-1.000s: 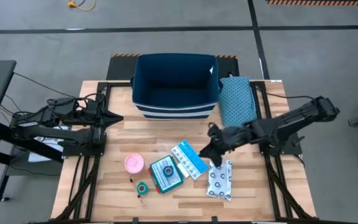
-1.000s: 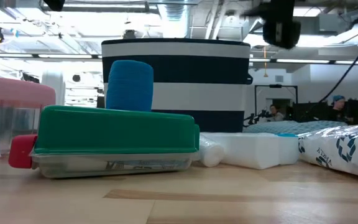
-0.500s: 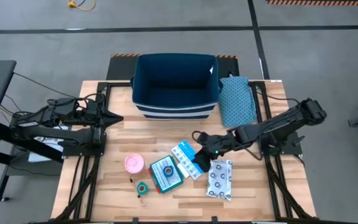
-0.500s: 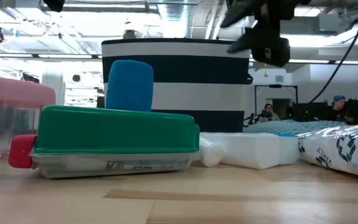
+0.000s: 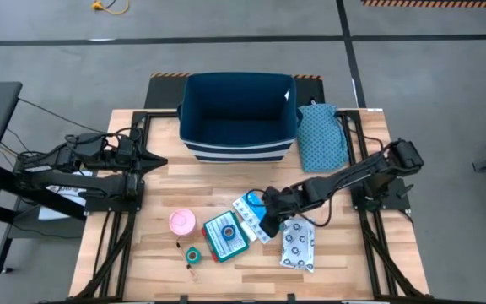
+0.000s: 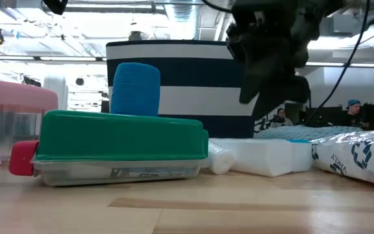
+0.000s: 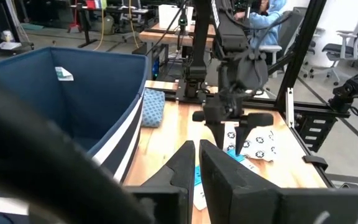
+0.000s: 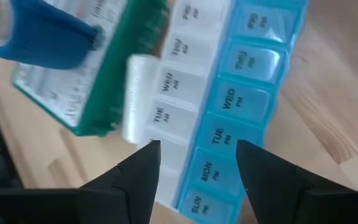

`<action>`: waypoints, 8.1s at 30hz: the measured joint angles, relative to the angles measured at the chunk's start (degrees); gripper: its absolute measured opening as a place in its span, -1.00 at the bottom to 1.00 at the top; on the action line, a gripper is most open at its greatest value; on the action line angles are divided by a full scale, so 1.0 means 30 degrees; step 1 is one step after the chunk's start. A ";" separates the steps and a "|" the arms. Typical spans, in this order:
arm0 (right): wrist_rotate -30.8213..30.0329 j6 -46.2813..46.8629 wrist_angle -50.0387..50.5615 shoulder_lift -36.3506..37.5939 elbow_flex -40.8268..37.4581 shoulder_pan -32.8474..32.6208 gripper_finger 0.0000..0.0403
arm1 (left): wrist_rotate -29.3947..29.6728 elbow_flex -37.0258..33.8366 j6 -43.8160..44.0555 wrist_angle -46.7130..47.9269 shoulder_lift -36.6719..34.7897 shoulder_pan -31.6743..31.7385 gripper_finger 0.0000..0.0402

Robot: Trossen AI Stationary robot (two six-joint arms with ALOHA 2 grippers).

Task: Pick & place medical supplies in basket/bin
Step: Put the blue bandage into the bin

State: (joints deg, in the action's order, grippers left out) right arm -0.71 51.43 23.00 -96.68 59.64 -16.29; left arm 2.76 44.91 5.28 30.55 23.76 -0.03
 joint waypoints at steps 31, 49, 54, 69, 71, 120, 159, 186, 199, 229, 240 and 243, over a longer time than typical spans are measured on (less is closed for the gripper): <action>0.1220 -0.1143 -0.0172 -0.0519 0.0044 -0.1844 0.24 | 0.0036 0.0000 0.0634 0.0007 0.0082 0.0006 -0.94; 0.1056 0.0959 0.0337 -0.0519 0.0036 -0.4185 0.24 | 0.1099 0.0025 -0.2530 -0.0212 0.2465 0.0006 -0.82; 0.1035 0.1819 0.0328 -0.0519 0.0036 -0.4510 0.24 | 0.0822 0.0965 -0.5185 -0.0307 0.3671 0.0035 -0.73; 0.1116 0.1247 0.0010 -0.0519 0.0036 -0.4519 0.24 | -0.0728 0.6283 -1.0613 0.6429 0.9374 0.0027 -0.72; 0.0887 0.0515 -0.0486 -0.0519 0.0031 -0.4428 0.24 | -0.1134 0.6835 -0.9822 0.7217 0.9921 -0.0046 -0.72; -0.0204 -1.3313 -1.0118 -0.5400 0.2996 -0.0401 0.24 | -0.0189 0.7439 0.2849 0.5581 0.6829 -0.6019 -0.72; -0.0246 -1.3950 -1.0469 -0.3243 0.2994 0.0405 -0.35 | -0.0204 0.7439 0.2812 0.5566 0.6829 -0.6019 -0.72; 0.0868 -1.4811 -1.0082 0.3545 0.8790 1.0548 -0.32 | 0.0366 0.7439 0.2455 0.5033 0.6833 -0.6012 -0.72; 0.6792 -1.8766 0.6148 -0.3348 2.1904 1.3844 -0.31 | 0.2957 0.7431 0.2590 0.4700 0.6836 -0.6012 -0.72; 0.7479 -2.1368 1.2701 -1.2058 2.4476 1.4675 -0.26 | 0.8211 0.7431 0.3672 0.3912 0.6814 -0.5998 -0.72; 0.5609 -2.1871 1.3871 -1.3029 2.4489 1.4437 -0.25 | 0.8196 0.7431 0.3848 0.3828 0.6829 -0.5998 -0.72; 0.5066 -2.2272 1.4334 -1.3343 2.4482 1.4358 -0.26 | 0.8114 0.7431 0.3921 0.3829 0.6832 -0.5998 -0.72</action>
State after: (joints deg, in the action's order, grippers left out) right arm 14.49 -15.38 66.00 -136.71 133.08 26.78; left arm 27.11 67.20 17.04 42.03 44.26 -18.02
